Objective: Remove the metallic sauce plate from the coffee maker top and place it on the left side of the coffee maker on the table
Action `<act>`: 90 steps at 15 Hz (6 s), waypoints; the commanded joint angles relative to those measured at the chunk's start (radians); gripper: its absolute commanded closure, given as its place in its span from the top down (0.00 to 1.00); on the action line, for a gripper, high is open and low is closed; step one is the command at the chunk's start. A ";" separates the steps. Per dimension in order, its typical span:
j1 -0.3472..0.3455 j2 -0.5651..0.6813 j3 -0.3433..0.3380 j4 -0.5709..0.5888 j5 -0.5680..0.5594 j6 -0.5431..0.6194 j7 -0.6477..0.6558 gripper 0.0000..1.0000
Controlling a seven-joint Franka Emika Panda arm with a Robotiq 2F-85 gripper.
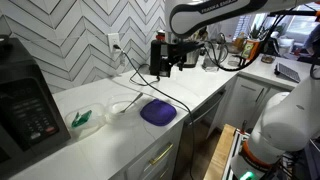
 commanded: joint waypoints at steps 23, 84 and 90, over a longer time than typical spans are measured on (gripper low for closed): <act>-0.132 0.136 -0.146 0.342 0.028 -0.034 0.401 1.00; -0.107 0.359 -0.243 0.439 -0.160 0.651 1.606 0.00; -0.106 0.280 -0.239 0.416 -0.095 0.698 1.490 0.01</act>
